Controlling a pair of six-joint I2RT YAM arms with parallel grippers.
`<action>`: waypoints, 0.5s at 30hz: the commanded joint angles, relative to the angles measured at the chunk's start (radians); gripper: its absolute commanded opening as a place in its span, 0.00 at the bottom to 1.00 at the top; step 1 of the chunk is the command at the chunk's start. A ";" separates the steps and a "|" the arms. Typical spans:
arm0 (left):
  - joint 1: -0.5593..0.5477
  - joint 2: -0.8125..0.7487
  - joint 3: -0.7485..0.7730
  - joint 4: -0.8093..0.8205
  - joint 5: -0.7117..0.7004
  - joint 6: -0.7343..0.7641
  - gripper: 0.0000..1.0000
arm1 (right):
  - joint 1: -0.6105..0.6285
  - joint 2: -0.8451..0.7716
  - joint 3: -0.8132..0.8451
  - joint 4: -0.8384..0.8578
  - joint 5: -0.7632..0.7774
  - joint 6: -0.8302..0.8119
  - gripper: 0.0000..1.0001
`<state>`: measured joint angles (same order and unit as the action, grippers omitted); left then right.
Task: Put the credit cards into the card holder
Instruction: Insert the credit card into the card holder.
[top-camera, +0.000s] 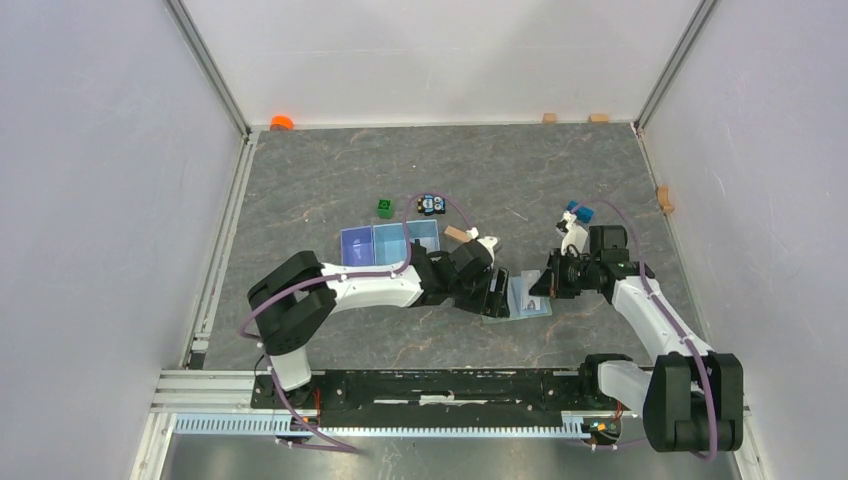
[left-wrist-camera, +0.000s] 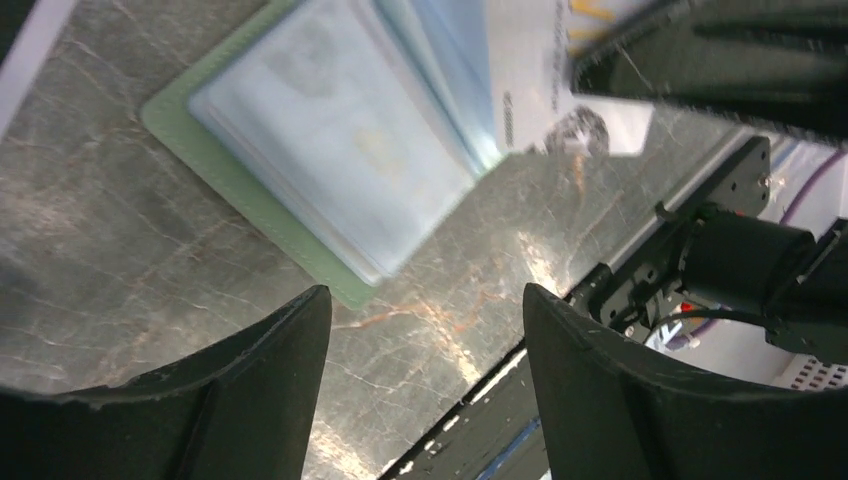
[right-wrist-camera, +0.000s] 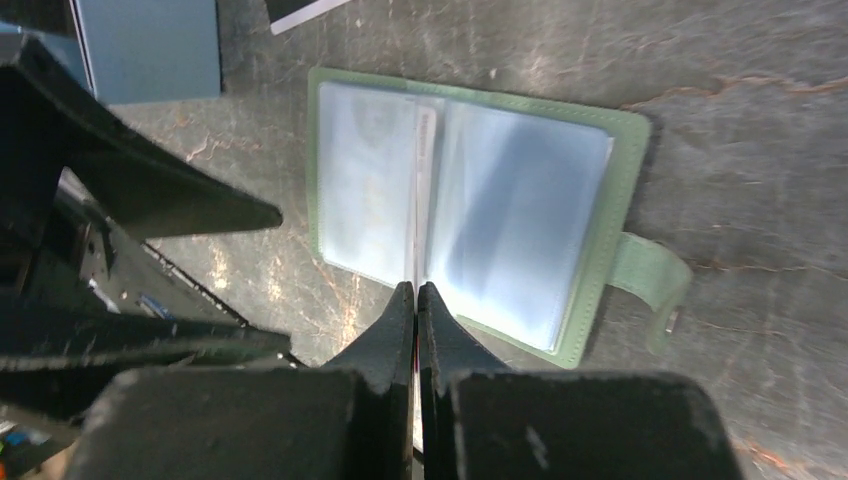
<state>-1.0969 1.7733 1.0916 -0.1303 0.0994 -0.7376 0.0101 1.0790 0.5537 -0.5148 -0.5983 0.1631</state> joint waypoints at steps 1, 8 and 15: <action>0.034 0.032 0.035 0.041 0.007 -0.042 0.76 | -0.002 0.032 -0.014 0.092 -0.122 -0.001 0.00; 0.052 0.070 0.060 -0.022 -0.020 -0.008 0.75 | -0.003 0.089 -0.009 0.153 -0.132 0.028 0.00; 0.060 0.088 0.053 -0.026 -0.033 0.000 0.73 | -0.002 0.130 -0.020 0.179 -0.134 0.036 0.00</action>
<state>-1.0428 1.8454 1.1160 -0.1505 0.0952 -0.7437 0.0101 1.1957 0.5388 -0.3851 -0.7078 0.1905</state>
